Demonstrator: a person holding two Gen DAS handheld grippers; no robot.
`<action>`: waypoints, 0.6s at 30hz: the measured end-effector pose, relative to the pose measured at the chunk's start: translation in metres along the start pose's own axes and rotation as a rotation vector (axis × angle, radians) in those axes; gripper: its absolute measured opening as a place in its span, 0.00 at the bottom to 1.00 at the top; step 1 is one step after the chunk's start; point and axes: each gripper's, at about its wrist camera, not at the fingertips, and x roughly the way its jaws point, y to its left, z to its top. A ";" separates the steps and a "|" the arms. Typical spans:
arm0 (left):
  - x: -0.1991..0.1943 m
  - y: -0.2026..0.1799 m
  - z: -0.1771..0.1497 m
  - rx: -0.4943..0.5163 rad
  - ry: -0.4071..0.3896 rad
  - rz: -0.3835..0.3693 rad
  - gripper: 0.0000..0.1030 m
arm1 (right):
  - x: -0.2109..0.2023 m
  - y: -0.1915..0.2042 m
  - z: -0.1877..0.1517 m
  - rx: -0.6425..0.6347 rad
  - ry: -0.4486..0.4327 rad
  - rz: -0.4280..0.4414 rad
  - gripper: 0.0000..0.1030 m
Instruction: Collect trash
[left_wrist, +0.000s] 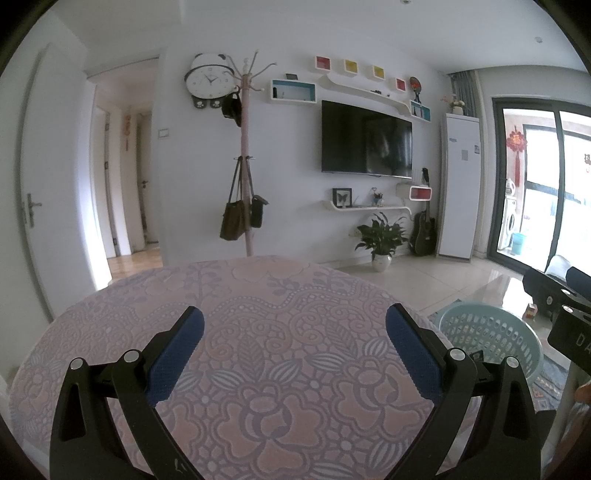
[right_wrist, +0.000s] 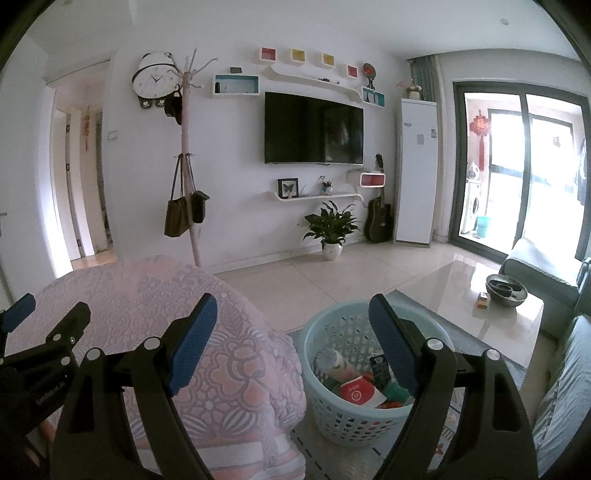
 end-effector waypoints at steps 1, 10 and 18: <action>0.000 0.000 0.000 0.000 0.000 0.000 0.93 | 0.001 0.000 0.000 0.000 0.000 0.000 0.78; 0.000 0.001 0.001 0.001 0.000 0.000 0.93 | 0.002 -0.003 -0.001 0.003 0.004 0.008 0.78; 0.000 0.002 0.001 0.000 0.000 0.000 0.93 | 0.003 -0.004 -0.002 0.008 0.010 0.015 0.78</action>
